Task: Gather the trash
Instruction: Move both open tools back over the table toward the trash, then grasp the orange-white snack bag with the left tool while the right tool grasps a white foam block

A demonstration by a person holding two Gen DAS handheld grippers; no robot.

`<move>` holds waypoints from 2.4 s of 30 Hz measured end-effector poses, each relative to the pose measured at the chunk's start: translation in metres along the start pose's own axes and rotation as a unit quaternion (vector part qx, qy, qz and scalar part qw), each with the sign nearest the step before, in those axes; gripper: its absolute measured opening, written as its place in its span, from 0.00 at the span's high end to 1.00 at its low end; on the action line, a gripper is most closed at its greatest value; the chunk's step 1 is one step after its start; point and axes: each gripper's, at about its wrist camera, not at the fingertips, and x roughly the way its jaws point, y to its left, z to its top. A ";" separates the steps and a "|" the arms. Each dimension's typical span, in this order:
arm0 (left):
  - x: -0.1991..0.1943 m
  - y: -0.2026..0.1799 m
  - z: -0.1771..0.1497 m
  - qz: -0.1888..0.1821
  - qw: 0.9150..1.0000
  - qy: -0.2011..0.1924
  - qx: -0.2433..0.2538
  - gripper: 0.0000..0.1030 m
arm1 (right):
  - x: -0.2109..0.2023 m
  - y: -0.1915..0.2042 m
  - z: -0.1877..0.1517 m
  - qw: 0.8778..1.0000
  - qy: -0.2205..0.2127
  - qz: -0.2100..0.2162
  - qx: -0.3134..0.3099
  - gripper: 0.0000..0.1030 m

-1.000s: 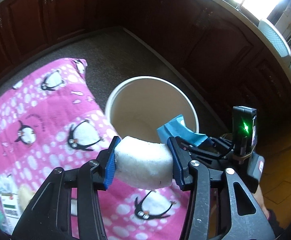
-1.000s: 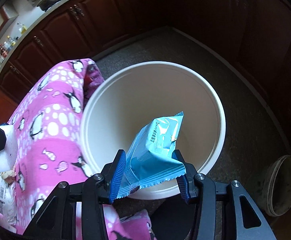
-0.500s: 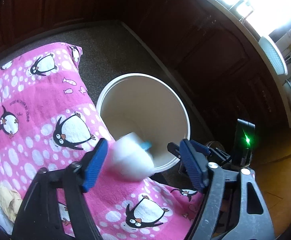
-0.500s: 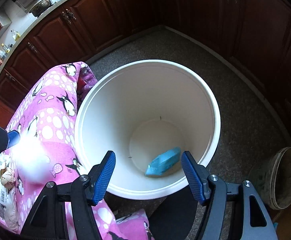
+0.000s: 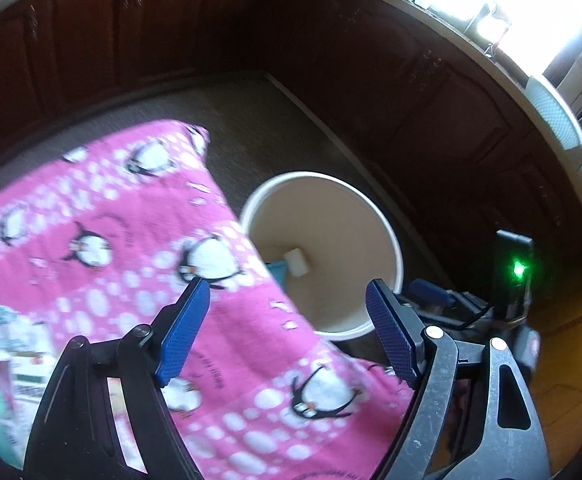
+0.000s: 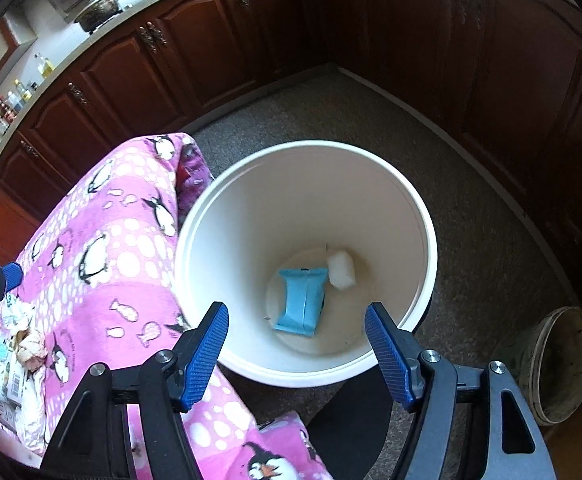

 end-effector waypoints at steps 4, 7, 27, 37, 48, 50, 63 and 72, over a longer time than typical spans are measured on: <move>-0.025 0.004 -0.007 0.032 0.999 -0.025 0.011 0.22 | -0.019 0.014 0.001 1.000 -0.016 0.007 -0.012 0.32; -0.043 0.007 -0.013 0.044 0.998 -0.041 0.019 0.22 | -0.037 0.029 0.000 0.999 -0.031 0.012 -0.021 0.28; -0.192 0.103 -0.071 0.040 0.994 -0.098 -0.019 0.22 | -0.103 0.161 -0.039 0.983 -0.058 0.110 -0.134 0.24; -0.206 0.173 -0.133 0.020 0.996 -0.068 -0.053 0.22 | -0.085 0.206 -0.089 0.953 0.013 0.194 -0.233 0.24; -0.189 0.192 -0.161 0.025 0.998 -0.026 -0.050 0.22 | -0.070 0.214 -0.104 0.941 0.044 0.202 -0.267 0.24; -0.185 0.189 -0.163 0.022 0.999 -0.018 -0.039 0.22 | -0.070 0.216 -0.105 0.936 0.053 0.215 -0.273 0.23; -0.141 0.182 -0.157 0.029 0.999 0.024 -0.006 0.55 | -0.037 0.238 -0.120 0.900 0.119 0.313 -0.279 0.43; -0.156 0.173 -0.157 0.041 0.999 0.022 0.000 0.71 | -0.058 0.233 -0.114 0.895 0.090 0.340 -0.274 0.64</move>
